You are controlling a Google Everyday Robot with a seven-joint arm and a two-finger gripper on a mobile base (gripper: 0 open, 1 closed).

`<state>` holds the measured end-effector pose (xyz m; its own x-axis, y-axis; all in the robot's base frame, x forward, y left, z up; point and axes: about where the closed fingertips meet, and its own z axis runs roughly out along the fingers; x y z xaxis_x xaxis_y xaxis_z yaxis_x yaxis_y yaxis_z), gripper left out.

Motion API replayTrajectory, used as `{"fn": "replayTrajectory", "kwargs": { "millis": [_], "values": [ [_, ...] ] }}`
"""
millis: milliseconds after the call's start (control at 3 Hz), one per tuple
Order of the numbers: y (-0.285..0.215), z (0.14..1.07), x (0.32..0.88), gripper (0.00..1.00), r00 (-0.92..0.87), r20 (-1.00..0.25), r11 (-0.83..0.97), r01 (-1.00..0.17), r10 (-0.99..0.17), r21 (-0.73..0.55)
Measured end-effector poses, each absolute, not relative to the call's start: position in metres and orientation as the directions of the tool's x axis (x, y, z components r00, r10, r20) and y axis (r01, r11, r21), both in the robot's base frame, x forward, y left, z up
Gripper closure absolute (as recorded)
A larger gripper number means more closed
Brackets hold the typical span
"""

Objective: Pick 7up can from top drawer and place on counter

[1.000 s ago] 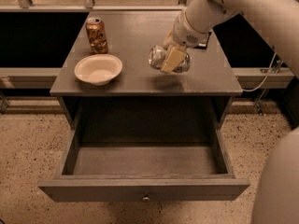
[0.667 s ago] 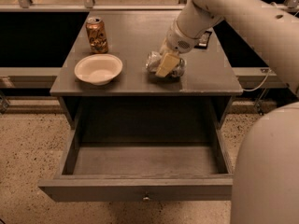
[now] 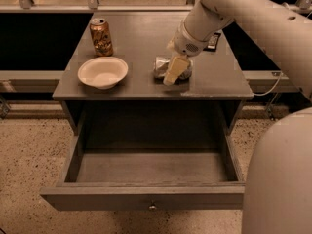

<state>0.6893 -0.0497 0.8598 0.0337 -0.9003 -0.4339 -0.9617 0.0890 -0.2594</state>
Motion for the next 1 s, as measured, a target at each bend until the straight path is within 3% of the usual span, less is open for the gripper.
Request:
{"fn": "replayTrajectory", "kwargs": {
  "millis": [667, 1000],
  "values": [
    [-0.092, 0.884, 0.672, 0.0, -0.049, -0.286, 0.104, -0.978, -0.957, -0.18],
    [-0.097, 0.881, 0.664, 0.0, -0.055, -0.27, 0.099, -0.984, -0.961, -0.151]
  ]
}}
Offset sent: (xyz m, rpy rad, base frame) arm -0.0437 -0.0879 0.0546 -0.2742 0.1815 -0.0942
